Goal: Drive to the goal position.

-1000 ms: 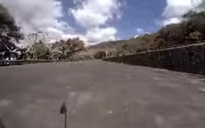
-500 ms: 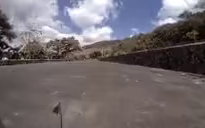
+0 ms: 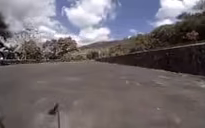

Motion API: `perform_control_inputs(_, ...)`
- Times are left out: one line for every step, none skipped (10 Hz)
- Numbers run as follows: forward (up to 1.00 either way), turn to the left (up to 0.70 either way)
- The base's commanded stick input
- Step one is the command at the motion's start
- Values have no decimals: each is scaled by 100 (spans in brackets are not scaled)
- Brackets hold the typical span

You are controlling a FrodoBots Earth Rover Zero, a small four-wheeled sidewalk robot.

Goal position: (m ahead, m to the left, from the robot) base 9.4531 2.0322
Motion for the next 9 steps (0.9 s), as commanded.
perform_control_inputs(70, 0)
perform_control_inputs(70, 0)
perform_control_inputs(70, 0)
perform_control_inputs(70, 0)
perform_control_inputs(70, 0)
perform_control_inputs(70, 0)
perform_control_inputs(70, 0)
perform_control_inputs(70, 0)
perform_control_inputs(70, 0)
